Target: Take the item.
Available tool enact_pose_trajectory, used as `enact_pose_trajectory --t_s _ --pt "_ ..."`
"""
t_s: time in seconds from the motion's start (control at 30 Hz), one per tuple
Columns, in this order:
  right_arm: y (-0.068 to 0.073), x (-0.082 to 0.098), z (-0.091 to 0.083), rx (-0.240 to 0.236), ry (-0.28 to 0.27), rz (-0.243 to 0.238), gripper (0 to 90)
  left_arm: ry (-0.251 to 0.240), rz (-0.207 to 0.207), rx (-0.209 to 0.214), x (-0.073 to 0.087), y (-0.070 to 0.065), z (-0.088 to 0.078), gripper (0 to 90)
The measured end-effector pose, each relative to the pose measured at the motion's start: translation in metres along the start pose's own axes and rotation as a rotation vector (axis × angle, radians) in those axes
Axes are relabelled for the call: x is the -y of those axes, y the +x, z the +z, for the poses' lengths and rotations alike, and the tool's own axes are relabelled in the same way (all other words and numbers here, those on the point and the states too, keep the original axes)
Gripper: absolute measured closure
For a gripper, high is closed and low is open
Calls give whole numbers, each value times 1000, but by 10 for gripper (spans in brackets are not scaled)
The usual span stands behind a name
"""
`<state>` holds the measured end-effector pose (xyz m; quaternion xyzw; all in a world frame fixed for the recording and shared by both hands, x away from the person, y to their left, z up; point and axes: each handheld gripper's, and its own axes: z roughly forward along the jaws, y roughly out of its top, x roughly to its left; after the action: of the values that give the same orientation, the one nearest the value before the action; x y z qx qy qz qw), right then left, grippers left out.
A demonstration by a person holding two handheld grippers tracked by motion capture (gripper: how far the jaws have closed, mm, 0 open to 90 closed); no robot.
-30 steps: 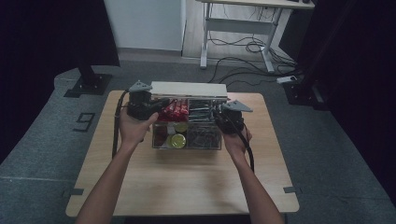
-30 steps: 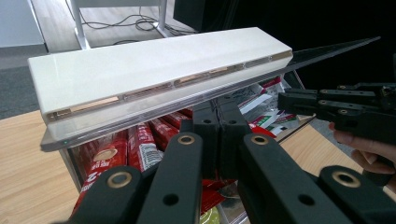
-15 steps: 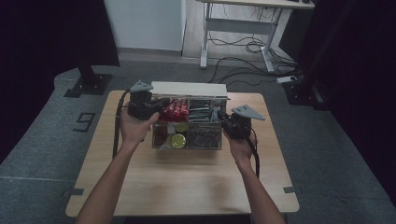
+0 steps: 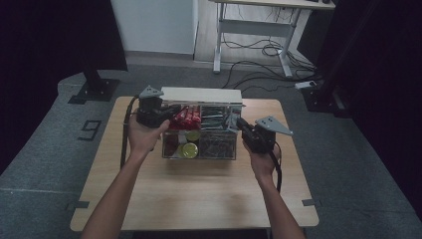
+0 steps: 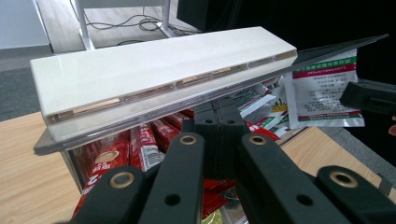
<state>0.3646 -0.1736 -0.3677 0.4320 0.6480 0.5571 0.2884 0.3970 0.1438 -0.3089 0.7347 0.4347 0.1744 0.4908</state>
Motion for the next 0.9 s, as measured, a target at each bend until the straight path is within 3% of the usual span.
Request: enact_pose_trajectory --t_s 0.9 --pt "-11 5 -30 -4 -81 37 875 1 2 -3 0 -1 -1 900"
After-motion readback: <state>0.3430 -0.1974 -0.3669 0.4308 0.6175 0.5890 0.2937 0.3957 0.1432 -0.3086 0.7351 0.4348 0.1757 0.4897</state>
